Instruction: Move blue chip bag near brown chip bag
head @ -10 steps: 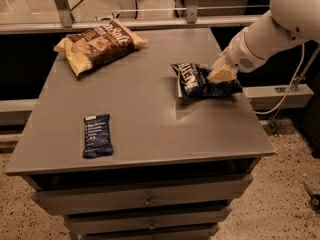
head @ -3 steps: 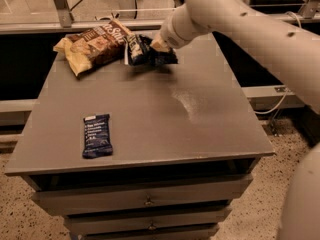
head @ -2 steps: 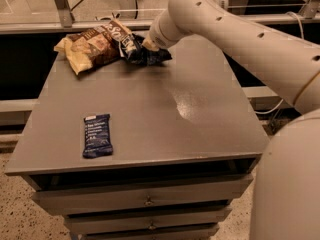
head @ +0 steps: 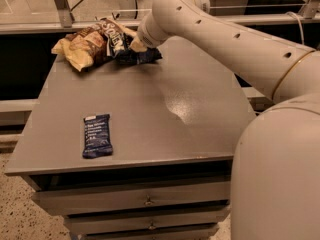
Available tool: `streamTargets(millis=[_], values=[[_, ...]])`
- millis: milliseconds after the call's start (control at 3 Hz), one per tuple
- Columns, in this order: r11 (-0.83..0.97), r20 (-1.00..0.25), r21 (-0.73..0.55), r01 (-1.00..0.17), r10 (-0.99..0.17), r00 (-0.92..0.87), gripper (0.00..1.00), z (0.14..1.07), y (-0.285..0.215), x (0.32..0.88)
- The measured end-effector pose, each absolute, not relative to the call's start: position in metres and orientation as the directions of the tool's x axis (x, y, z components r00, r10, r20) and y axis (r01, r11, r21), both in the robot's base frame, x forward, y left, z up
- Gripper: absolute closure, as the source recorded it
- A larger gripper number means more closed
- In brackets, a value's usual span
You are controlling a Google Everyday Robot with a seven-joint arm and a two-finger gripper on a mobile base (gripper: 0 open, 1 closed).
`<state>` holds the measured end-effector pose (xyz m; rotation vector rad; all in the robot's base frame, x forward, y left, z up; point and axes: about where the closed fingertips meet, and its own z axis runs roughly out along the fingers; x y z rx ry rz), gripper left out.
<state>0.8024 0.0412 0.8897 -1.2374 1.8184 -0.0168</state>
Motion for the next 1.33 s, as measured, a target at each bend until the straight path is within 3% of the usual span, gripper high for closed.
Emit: streamTargets(millis=[333,667,1333], values=[[0.505,-0.683,-0.459,-0.731,-0.727,-0.073,0.0,0.901,0.041,0.799],[0.512,-0.715,-0.435,-0.741,-0.696,-0.06,0.0,0.917,0.025,0.787],[0.509,-0.765,-0.402,-0.761,-0.644,-0.027,0.0,0.956,-0.095,0.75]])
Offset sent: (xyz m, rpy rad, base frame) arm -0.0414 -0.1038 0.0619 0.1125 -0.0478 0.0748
